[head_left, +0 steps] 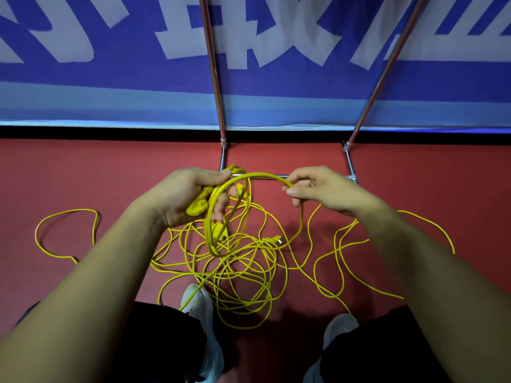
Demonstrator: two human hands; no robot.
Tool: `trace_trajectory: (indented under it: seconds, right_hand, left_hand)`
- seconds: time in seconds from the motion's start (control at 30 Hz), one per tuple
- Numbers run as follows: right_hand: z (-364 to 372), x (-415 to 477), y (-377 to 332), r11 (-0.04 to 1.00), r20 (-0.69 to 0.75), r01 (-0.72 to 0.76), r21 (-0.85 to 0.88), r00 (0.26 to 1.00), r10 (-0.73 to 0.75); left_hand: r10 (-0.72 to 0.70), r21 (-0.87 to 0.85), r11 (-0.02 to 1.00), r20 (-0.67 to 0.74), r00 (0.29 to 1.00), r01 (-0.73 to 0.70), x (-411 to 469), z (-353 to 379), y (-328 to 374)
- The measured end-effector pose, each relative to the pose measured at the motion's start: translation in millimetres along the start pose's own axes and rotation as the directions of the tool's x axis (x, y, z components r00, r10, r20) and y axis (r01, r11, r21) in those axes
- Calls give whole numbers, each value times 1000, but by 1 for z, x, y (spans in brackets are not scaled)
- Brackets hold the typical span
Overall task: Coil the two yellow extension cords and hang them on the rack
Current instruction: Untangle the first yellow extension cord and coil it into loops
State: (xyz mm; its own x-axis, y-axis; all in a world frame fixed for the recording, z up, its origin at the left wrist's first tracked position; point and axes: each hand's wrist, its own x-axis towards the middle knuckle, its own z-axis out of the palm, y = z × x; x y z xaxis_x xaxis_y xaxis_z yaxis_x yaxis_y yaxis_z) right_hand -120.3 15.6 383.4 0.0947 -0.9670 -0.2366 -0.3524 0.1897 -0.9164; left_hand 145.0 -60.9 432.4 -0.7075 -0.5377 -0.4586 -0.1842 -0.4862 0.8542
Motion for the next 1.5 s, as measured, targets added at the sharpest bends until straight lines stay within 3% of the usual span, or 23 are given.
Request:
trace_trajectory:
  seconds: [0.13, 0.3, 0.4, 0.5, 0.57, 0.67, 0.73, 0.83, 1.1, 1.23, 1.3, 1.5]
  right_hand:
    - [12, 2, -25, 995, -63, 75, -59, 995, -78]
    - [36, -2, -53, 949, 15, 236, -211, 971, -238]
    - [21, 1, -42, 943, 11, 158, -292, 987, -162]
    - [-5, -1, -10, 896, 83, 13, -443, 996, 26]
    - [-10, -2, 6, 947, 44, -38, -319, 998, 55]
    - [-3, 3, 2, 1000, -132, 13, 8, 991, -12]
    - [1, 5, -8, 998, -208, 50, -29, 977, -55]
    - [7, 3, -18, 966, -158, 100, -237, 978, -140]
    - [37, 2, -50, 909, -72, 228, -348, 961, -268]
    - [18, 6, -42, 956, -195, 187, -225, 953, -232]
    - [6, 7, -30, 962, -164, 169, -214, 965, -206]
    - [-3, 6, -2, 909, -42, 74, -411, 994, -100]
  left_hand:
    - [-52, 18, 999, 32, 998, 51, 1, 4, -1]
    - [-9, 125, 992, 47, 999, 3, 4, 13, -10]
    - [8, -84, 996, 67, 998, -3, 4, 5, -4]
    - [19, -264, 965, 78, 997, 2, 1, -8, 3]
    - [26, -270, 963, 59, 998, -9, -1, -12, 7]
    - [42, -180, 983, -21, 999, -46, -3, -11, 10]
    - [23, -118, 993, -66, 998, -31, -2, -9, 10]
    - [-11, -83, 997, -88, 996, 4, 2, -6, 3]
    - [-68, 146, 988, 99, 993, 53, 3, 8, -12]
    - [-43, -120, 991, 180, 983, 65, 7, 3, -9]
    - [-37, -209, 974, 230, 972, 86, 7, -3, -6]
    - [-55, -225, 965, 323, 945, 133, 9, -10, -8]
